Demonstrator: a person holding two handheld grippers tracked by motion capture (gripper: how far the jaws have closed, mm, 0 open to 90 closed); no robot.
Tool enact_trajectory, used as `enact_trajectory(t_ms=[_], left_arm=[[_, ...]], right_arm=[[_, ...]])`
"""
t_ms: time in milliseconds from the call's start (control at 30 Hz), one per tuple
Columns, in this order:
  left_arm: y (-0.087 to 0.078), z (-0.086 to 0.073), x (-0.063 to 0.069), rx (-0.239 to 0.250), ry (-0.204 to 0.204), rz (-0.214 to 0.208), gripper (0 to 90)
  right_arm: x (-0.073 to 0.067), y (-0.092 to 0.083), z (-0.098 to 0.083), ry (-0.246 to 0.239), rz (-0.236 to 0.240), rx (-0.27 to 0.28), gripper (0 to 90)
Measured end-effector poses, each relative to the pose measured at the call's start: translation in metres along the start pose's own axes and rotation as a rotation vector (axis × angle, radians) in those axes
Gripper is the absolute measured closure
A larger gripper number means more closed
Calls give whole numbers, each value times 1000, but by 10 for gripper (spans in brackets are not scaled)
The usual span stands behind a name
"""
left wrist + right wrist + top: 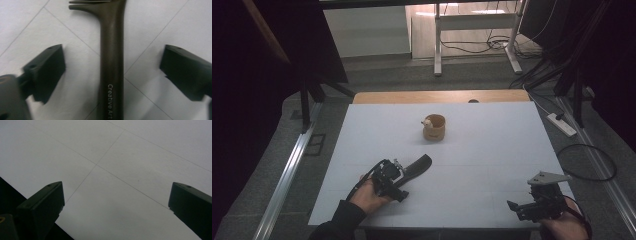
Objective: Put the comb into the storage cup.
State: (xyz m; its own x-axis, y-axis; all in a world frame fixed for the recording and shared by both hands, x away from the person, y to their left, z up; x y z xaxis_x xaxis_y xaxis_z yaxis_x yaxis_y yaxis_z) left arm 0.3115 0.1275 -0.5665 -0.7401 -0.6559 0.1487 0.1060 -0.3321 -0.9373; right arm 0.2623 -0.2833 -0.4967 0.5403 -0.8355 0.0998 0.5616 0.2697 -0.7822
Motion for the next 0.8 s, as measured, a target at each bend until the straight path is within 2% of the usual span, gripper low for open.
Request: enact_trajectory(t_ms=[67, 100, 133, 167, 333, 367, 433, 800], left_arm=[[-3, 0, 0, 5, -3, 4, 191], [-4, 0, 1, 7, -5, 5, 294], [-5, 0, 1, 10, -6, 5, 339], [-6, 0, 2, 11, -3, 5, 339], [-8, 0, 3, 11, -6, 2, 544], [-9, 0, 3, 12, -12, 2, 624], [-9, 0, 3, 12, -12, 6, 709], [-10, 0, -3, 30, -102, -59, 722]], right_arm=[[0, 0, 0, -1, 0, -1, 8], [0, 0, 0, -2, -1, -1, 8], [0, 1, 0, -2, -1, -2, 8], [0, 1, 0, -2, -1, -2, 8], [-1, 0, 0, -3, 1, -5, 8], [-1, 0, 0, -3, 0, -5, 8], [-1, 0, 0, -4, 1, -5, 8], [-1, 0, 0, -7, 2, -8, 10]])
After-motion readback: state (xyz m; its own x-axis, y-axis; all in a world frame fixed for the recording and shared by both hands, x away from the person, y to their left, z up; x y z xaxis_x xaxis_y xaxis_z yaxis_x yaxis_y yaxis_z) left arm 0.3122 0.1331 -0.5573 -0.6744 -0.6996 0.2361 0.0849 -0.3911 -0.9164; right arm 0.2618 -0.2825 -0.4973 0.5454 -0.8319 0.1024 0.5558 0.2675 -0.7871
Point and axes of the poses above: each handheld gripper's, and its own axes: y roughly forward along the jaws, z roughly out of its top, x roughly to its right, the point moved 5 cm from there along y, roughly forward along the jaws, and after that the axes turned 6 degrees about -z, right-handed, at the moved point
